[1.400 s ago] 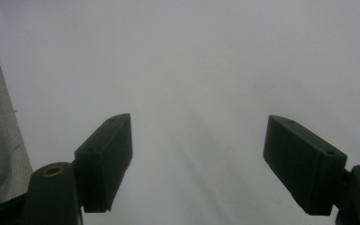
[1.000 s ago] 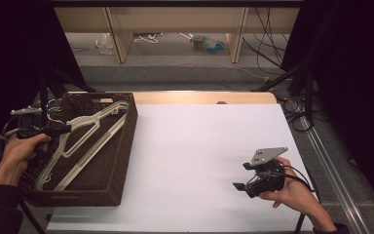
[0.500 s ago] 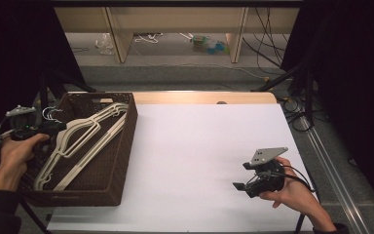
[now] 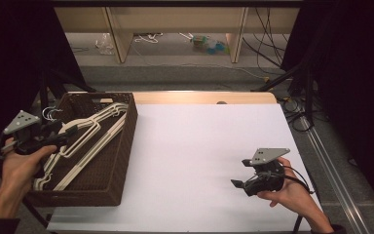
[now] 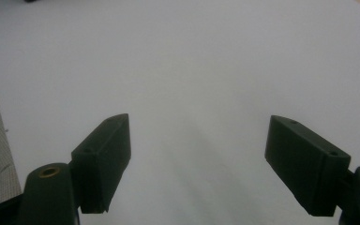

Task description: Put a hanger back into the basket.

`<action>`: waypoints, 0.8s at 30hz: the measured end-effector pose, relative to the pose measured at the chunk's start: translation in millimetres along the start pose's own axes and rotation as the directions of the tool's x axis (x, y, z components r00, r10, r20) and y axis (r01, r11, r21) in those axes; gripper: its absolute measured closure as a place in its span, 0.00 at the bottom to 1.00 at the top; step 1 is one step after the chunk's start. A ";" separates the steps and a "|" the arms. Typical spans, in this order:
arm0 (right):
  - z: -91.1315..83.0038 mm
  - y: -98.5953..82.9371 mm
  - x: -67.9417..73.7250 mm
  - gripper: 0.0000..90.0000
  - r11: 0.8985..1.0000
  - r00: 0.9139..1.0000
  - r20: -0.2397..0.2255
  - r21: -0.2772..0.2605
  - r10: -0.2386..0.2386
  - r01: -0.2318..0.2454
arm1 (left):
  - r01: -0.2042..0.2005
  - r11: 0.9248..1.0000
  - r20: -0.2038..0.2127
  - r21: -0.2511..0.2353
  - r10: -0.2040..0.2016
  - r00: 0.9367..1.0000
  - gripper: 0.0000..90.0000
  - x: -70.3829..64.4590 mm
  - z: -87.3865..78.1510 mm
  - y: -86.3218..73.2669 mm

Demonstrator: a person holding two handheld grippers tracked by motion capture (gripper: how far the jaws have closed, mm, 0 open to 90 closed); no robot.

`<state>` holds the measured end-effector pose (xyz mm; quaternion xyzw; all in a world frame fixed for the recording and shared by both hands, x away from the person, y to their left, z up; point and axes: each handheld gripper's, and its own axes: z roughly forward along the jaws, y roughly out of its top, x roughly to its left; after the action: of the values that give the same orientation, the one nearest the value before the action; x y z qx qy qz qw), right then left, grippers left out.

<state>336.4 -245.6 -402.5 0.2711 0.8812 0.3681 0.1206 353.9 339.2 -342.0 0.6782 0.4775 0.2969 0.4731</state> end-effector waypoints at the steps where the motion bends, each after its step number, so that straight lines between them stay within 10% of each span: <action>1: 0.1 0.2 -0.3 0.26 1.000 1.000 0.004 -0.012 -0.001 0.001 | -0.011 1.000 0.017 -0.010 0.011 1.000 0.41 -6.5 -1.8 0.3; 11: 3.3 -1.5 0.5 0.24 0.999 1.000 0.028 -0.051 0.012 -0.011 | -0.134 0.991 0.136 -0.014 0.134 0.982 0.38 -68.3 -8.5 -6.2; 20: 4.3 -2.0 0.6 0.24 0.994 0.999 0.044 -0.110 0.029 -0.024 | -0.163 0.986 0.076 -0.019 0.164 0.983 0.36 -94.8 -26.6 -10.3; 24: 4.7 -3.0 1.9 0.24 0.988 0.997 0.054 -0.143 0.062 -0.054 | -0.099 0.993 0.136 -0.062 0.107 0.985 0.34 -112.4 -33.3 -15.7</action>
<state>335.5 -243.5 -407.9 0.2981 0.8406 0.4250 0.1546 278.3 248.3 -338.5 0.7077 0.3993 0.2861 0.5078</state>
